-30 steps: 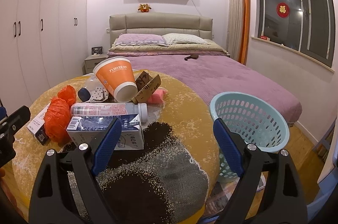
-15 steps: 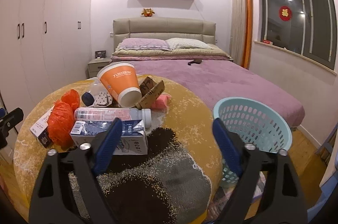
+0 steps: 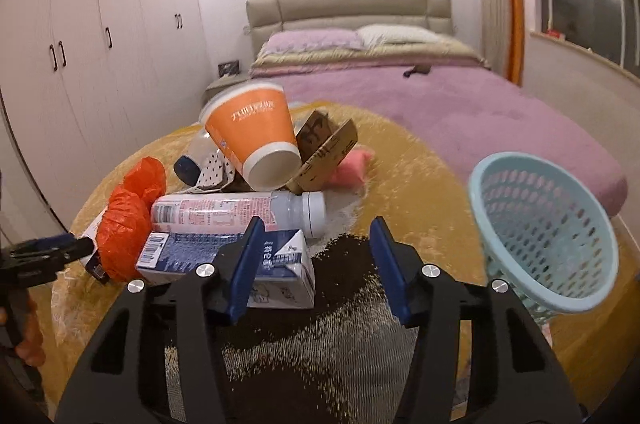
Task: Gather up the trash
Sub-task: 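Close the left tool on the white milk carton, then lift the milk carton with the left tool while the right tool grasps a white box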
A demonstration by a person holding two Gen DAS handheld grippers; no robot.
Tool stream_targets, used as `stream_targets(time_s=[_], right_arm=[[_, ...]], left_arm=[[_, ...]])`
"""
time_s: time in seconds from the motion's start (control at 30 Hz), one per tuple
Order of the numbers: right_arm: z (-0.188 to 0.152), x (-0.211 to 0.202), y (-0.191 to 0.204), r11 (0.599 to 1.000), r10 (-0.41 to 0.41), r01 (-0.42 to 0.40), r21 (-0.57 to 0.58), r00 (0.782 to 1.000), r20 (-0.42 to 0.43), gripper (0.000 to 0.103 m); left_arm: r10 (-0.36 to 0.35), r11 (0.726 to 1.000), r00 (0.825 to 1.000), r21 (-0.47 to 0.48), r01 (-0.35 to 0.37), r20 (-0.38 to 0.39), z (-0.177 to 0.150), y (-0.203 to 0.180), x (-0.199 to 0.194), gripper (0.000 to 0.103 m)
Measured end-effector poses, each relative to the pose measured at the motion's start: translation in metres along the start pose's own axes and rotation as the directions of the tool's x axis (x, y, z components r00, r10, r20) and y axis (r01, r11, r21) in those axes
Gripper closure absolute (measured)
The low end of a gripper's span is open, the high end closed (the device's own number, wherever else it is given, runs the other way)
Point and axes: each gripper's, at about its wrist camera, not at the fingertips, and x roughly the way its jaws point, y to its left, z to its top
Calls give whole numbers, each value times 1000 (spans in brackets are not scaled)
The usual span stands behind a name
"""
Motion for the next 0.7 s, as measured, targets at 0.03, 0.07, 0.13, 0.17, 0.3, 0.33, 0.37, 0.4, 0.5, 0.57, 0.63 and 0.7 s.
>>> stream_targets(time_s=[0.03,0.07,0.13,0.17,0.3,0.33,0.37,0.4,0.5,0.57,0.63,0.7], right_arm=[[3,7,0,1000,14,-14,-1,1000,-17,45],[4,12,0,1000,29,-29,1,999,-30,40],[7,20,1,999,51,-51,8,997,-51,36],[8,26,2,998,57,-56,11,996,-67,35],[8,41,7,996,91,-91,3,989,-119,35],[7,43,7,995,97,-97,0,987,-130,35],[6,45,9,994,104,-106,-4,985,-140,35],[5,46,11,993,114,-117,-10,982,-148,35],[0,44,16,991,123,-130,-29,978,-166,35],[-6,38,18,989,143,-149,-23,974,-176,38],[-12,29,20,986,157,-163,-21,971,-182,38],[-20,17,28,985,155,-167,-47,968,-197,38]], left_arm=[[-6,1000,1000,-1,6,-15,1,1,6,32],[-4,1000,1000,2,4,-21,2,1,10,32],[6,1000,999,8,-5,-39,4,1,19,32],[5,1000,999,10,-5,-43,5,1,22,32],[16,1000,998,11,-15,-65,8,2,35,44],[16,1000,997,7,-16,-69,10,3,36,44],[13,1000,997,1,-13,-70,11,3,37,45],[10,1000,998,-5,-10,-63,11,4,35,45],[19,1000,999,-10,-19,-28,7,5,26,48],[15,1000,1000,-23,-15,-3,5,7,17,49],[19,999,1000,-46,-18,20,5,10,7,49],[22,998,999,-66,-19,39,4,15,0,49]])
